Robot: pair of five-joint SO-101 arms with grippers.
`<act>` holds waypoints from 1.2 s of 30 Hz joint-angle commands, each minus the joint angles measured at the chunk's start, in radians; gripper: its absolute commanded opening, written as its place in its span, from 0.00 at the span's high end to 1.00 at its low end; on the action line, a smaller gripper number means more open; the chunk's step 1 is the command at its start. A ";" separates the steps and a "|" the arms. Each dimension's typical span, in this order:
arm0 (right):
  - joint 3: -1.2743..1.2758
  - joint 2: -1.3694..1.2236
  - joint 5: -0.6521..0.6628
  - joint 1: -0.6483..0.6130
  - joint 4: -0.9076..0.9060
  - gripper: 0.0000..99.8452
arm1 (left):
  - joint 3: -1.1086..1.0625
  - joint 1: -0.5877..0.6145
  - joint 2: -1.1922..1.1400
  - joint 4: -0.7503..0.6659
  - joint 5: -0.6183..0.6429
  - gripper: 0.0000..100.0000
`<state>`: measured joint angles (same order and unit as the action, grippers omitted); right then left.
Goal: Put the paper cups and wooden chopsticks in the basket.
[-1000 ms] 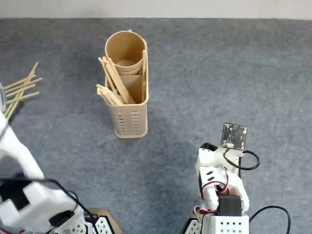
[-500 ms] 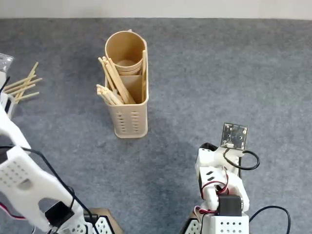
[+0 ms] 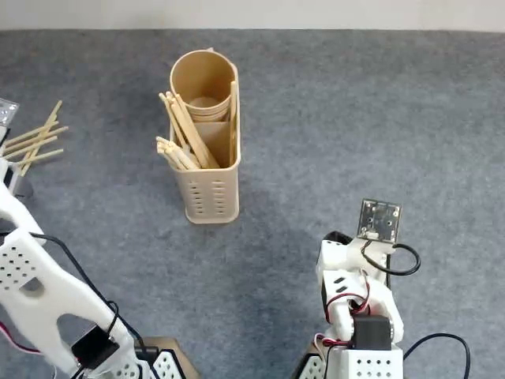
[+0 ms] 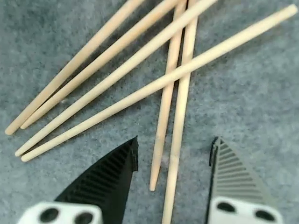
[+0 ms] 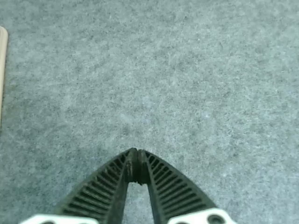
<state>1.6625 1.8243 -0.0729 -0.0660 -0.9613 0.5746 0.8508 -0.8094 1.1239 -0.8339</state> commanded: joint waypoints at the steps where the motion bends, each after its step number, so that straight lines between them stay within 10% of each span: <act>1: 0.160 0.001 0.009 0.010 0.002 1.00 | 0.013 0.001 -0.028 0.005 -0.008 0.79; 8: 0.160 0.001 0.009 0.010 0.002 1.00 | 0.016 -0.019 -0.096 0.087 -0.078 0.98; 24: 0.160 0.001 0.009 0.010 0.002 1.00 | 0.033 -0.015 0.005 0.084 0.063 0.76; 36: 0.160 0.001 0.009 0.010 0.002 1.00 | 0.033 -0.022 -0.140 -0.002 0.061 0.79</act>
<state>1.6625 1.8243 -0.0729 -0.0660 -0.9613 0.6053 0.8339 -0.8953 1.1515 -0.7756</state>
